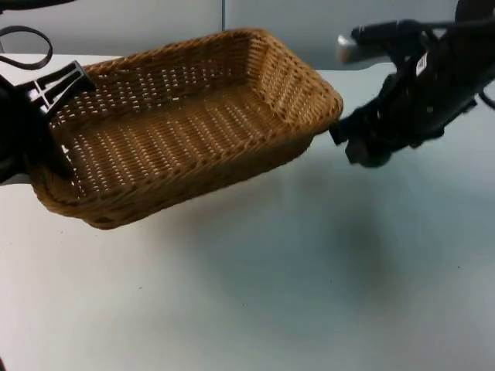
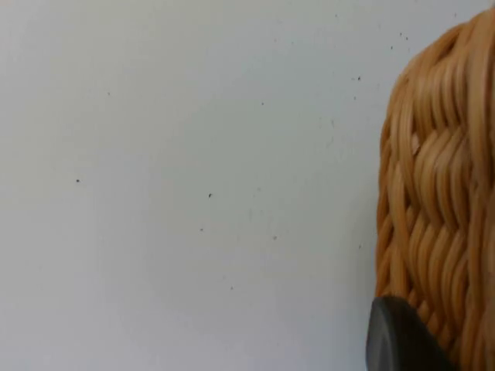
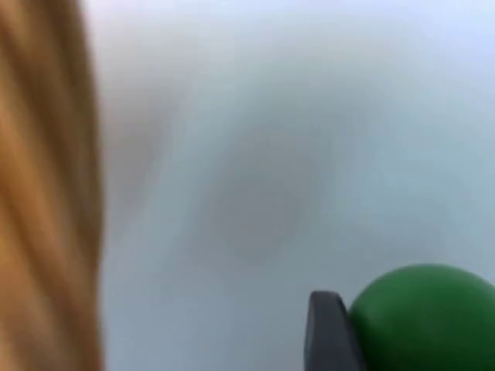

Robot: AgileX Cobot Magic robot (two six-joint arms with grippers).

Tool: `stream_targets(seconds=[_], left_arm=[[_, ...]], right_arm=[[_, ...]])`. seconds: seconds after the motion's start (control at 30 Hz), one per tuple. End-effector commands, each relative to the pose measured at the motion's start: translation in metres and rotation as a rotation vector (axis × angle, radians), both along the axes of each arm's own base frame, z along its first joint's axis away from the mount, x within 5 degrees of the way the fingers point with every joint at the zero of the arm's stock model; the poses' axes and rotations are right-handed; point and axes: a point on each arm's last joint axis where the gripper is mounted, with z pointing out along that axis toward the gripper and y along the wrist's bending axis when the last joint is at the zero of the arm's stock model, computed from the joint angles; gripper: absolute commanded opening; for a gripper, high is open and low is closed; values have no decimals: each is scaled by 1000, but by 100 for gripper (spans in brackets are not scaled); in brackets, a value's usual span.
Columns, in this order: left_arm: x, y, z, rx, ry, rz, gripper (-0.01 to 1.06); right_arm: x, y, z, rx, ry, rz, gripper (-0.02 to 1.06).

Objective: Pick up the basket with the left hand and place the ball into the basket with the right hand.

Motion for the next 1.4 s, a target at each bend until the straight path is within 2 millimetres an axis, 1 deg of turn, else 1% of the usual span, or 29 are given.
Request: stream_targets(seconds=[0.0,0.07,0.13,0.17,0.27,0.3,0.33,0.37,0.43,0.47,0.5,0.6,0.63,0.7,0.73,0.77,0.83,0.9,0.93,0.97,1.03,1.07,1.2,1.37], left_arm=[[1,-1,6,-4,-34,4,0],[1,-1,6,-4,-34,4,0],[1,-1,6,-4,-34,4,0],[1,-1,6,-4,-34,4,0],[1,-1,6,-4,-34,4,0],[1,-1,6,-4,-34,4,0],[1,-1,6,-4,-34,4,0],[1,-1,6,-4,-34,4,0],[1,-1,6,-4,-34,4,0],[1,-1,6,-4,-34,4,0],[2,-1,6,-3,-36,5,0],[2,0,6,-3,-38,6,0],[2,0,6,-3,-38,6,0],[2,0,6,-3,-40,7,0],[2,0,6,-3,-40,7,0],[2,0,6,-3,-40,7,0],[2,0,6,-2,-47,9,0],[2,0,6,-2,-47,9,0],[2,0,6,-2,-47,9,0],[2,0,6,-2,-47,9,0],[2,0,6,-2,-47,9,0],[2,0,6,-2,-47,9,0],[3,0,6,-1,-49,10,0],[3,0,7,0,-54,12,0]], right_arm=[[8,0,30,18,-85,3,0],[14,1,57,11,-141,17,0],[20,0,78,-12,-173,1,0],[20,0,78,-12,-173,1,0],[27,-3,100,-48,-192,-35,0],[27,-3,100,-48,-192,-35,0],[28,-2,105,-43,-194,-44,0],[28,0,111,-21,-185,-54,0],[24,12,116,60,-145,-32,0],[24,12,116,60,-145,-32,0],[22,16,116,86,-128,9,0],[8,42,115,250,-30,190,0],[8,42,115,250,-30,190,0],[-3,60,114,331,9,351,0],[-10,74,112,390,30,425,0],[-10,74,112,390,30,425,0],[-13,89,105,421,35,474,0],[-15,103,94,405,21,496,0],[-15,103,94,405,21,496,0],[-16,113,85,395,18,509,0],[-18,125,74,382,13,517,0],[-18,125,74,382,13,517,0],[-14,139,51,359,-18,496,0],[-8,141,42,336,-63,488,0]])
